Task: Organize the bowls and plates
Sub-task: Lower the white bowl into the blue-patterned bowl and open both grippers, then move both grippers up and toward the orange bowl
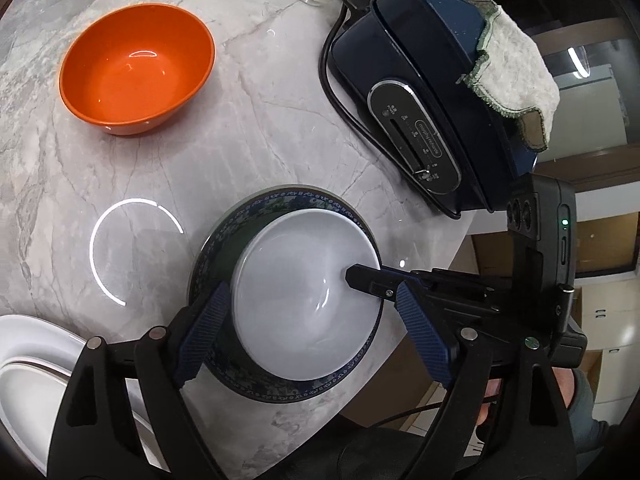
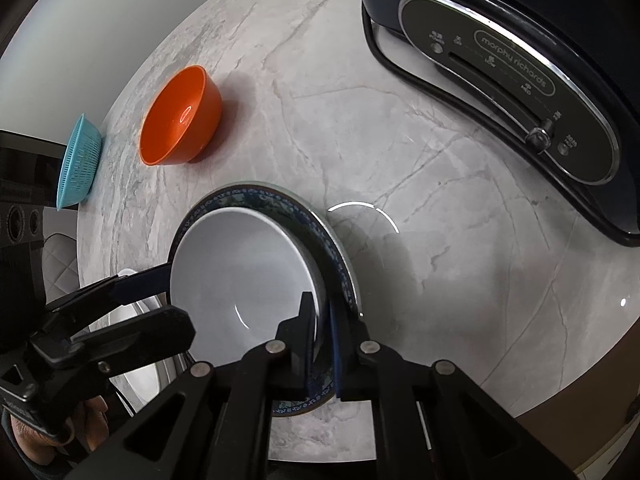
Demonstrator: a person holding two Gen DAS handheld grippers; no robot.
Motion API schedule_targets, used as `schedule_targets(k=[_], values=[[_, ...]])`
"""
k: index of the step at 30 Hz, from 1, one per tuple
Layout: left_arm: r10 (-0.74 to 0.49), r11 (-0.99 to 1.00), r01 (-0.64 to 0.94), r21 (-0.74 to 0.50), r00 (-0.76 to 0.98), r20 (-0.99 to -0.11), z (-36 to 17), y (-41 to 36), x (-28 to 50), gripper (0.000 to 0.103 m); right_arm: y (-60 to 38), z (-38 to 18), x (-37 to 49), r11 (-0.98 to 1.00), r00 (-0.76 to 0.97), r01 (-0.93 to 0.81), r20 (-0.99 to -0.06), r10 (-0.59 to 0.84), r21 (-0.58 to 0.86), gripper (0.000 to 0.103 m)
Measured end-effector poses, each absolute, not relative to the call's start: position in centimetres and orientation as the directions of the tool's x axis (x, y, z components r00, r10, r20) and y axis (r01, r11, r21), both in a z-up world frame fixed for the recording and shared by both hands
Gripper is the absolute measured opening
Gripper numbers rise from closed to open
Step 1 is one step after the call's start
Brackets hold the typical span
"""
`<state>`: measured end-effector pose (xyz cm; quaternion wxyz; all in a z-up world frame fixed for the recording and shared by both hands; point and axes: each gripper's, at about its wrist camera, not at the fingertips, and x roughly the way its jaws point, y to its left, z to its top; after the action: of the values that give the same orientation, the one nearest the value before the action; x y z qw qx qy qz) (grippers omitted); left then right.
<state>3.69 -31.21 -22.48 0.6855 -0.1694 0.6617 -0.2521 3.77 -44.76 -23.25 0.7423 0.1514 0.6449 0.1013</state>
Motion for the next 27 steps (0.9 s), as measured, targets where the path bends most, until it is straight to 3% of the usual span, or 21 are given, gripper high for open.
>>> schedule_targets(k=[8,11,13,19,23,27], values=[[-0.605,0.796,0.087,-0.599,0.082,-0.792,-19.2,-26.8,4.6,0.086,-44.4,-23.2,4.3,0.942,0.141,0.033,-0.935,0.326,0.334,0.01],[-0.583,0.812,0.073,-0.579,0.143,-0.8,-18.4,-24.1,5.7,0.086,-43.9,-23.1,4.4,0.942,0.142,0.015,-0.933,0.331,0.336,0.023],[-0.551,0.833,0.054,-0.551,0.166,-0.818,-18.2,-22.0,6.5,0.086,-43.3,-22.8,4.3,0.943,0.142,-0.007,-0.933,0.33,0.332,0.041],[-0.501,0.858,-0.012,-0.514,0.202,-0.841,-18.9,-16.4,8.6,0.086,-42.4,-20.5,3.5,0.964,0.178,-0.047,-0.948,0.265,0.26,0.06],[-0.492,0.859,-0.037,-0.51,0.211,-0.845,-19.5,-14.2,10.4,0.086,-42.7,-17.1,4.0,0.975,0.246,-0.06,-0.943,0.223,0.215,0.06],[-0.499,0.859,-0.032,-0.512,0.175,-0.849,-21.1,-13.9,12.8,0.086,-42.5,-13.6,7.3,0.945,0.34,-0.091,-0.882,0.326,0.314,0.06]])
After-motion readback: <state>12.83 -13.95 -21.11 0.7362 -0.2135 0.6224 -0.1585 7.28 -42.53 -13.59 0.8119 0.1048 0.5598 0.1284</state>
